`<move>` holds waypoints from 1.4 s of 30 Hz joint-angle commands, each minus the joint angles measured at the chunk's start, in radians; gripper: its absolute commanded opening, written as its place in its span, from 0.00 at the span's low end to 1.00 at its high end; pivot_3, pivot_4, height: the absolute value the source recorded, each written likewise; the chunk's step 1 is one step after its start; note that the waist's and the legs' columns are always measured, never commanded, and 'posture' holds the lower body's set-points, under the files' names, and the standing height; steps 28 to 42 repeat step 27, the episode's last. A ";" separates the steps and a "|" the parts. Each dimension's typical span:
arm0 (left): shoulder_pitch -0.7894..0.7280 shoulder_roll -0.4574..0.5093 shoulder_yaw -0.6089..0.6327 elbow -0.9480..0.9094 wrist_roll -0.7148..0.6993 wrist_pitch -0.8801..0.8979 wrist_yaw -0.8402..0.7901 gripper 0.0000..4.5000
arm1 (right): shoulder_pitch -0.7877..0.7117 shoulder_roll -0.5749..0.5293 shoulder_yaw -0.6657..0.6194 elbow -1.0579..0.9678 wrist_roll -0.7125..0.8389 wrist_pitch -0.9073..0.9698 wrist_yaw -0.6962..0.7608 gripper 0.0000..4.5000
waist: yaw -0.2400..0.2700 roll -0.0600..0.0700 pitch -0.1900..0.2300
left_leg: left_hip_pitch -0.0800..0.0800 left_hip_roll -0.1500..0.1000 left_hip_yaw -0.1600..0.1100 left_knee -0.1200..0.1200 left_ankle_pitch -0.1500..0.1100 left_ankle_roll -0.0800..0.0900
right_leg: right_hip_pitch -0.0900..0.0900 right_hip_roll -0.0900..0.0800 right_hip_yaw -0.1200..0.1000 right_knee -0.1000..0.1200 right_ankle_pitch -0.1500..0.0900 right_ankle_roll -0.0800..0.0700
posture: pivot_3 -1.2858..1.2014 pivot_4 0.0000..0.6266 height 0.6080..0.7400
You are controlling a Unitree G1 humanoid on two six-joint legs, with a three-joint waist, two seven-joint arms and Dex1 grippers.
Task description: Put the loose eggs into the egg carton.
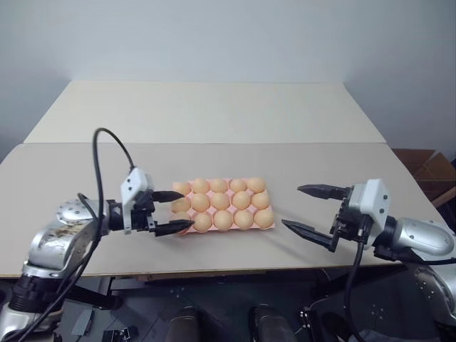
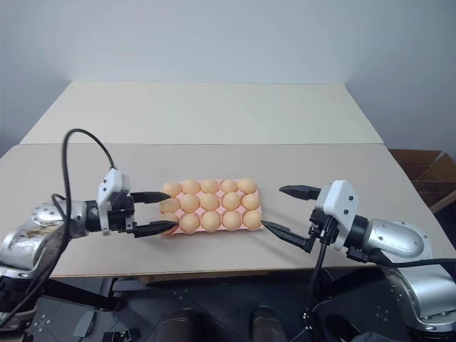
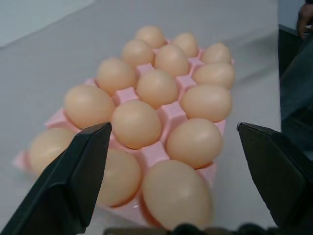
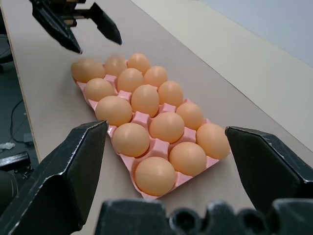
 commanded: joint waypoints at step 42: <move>0.551 0.042 0.612 -0.222 -0.185 -0.019 -0.028 1.00 | -0.096 -0.058 -0.022 0.142 -0.002 -0.038 0.148 1.00 | 0.003 0.001 0.000 | 0.001 0.001 0.002 -0.001 0.000 0.000 | -0.001 -0.001 0.000 0.000 -0.004 -0.007 | 0.52 0.24 1.00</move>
